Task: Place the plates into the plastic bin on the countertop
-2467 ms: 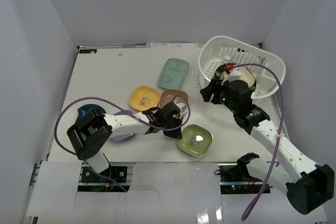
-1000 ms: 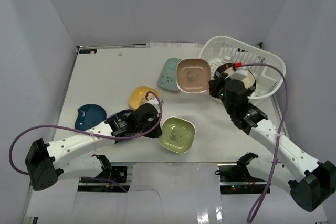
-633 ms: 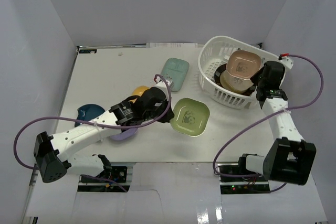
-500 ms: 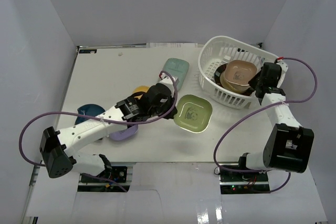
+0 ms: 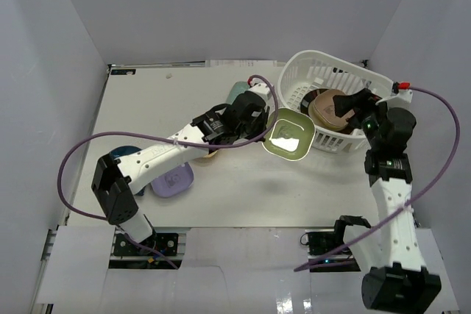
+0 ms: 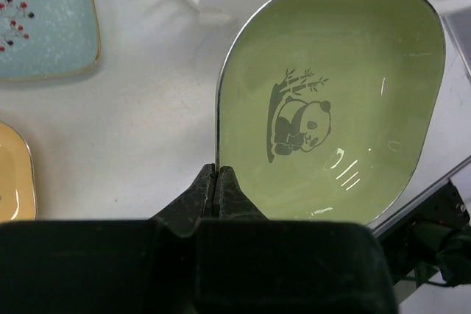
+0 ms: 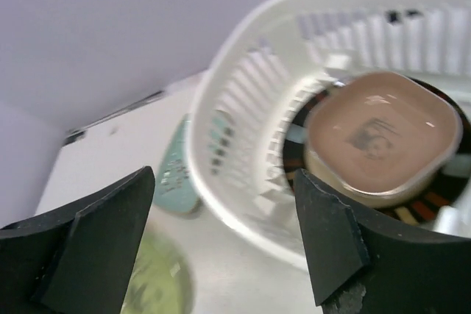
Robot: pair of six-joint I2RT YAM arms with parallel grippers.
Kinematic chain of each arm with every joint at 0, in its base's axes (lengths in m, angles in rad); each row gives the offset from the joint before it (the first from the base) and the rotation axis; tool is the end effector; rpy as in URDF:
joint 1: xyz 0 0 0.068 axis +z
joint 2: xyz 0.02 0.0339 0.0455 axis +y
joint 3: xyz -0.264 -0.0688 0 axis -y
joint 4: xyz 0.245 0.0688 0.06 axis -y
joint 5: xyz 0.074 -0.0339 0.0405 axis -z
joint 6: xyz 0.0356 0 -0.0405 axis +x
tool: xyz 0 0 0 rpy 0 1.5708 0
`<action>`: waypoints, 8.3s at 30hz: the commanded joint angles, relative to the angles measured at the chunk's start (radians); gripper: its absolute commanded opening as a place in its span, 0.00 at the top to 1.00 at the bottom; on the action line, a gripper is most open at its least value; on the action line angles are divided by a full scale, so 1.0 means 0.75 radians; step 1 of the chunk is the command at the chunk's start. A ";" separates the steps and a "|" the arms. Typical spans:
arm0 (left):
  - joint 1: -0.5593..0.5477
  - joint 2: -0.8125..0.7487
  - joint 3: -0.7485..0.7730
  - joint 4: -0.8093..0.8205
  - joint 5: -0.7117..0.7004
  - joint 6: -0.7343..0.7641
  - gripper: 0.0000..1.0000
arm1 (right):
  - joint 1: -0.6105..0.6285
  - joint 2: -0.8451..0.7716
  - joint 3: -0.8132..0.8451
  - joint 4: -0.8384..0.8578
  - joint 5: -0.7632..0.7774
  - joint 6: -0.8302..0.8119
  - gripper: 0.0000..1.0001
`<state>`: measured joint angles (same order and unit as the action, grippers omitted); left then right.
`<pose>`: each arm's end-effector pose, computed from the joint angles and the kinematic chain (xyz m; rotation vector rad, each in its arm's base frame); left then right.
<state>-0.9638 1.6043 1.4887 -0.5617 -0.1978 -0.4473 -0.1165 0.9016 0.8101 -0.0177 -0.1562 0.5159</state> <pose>0.2134 -0.2950 0.3404 0.4788 2.2382 -0.5375 0.2134 -0.0194 0.3460 0.4135 1.6458 0.4309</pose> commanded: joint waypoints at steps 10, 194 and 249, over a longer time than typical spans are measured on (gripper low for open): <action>0.060 0.127 0.320 0.045 0.037 0.028 1.00 | 0.237 -0.102 -0.100 -0.105 -0.336 -0.062 0.25; 0.119 -1.337 -0.966 0.354 -0.743 0.185 0.02 | 1.386 0.587 0.151 0.204 0.658 -0.013 0.92; 0.320 -1.497 -0.997 0.561 -0.614 0.298 0.02 | 1.667 1.939 1.167 0.592 -0.029 0.525 0.35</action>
<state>-0.7525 0.4995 0.7856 -0.1688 -0.6704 -0.2413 1.1332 2.2601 1.5826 0.3901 -0.1261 0.8139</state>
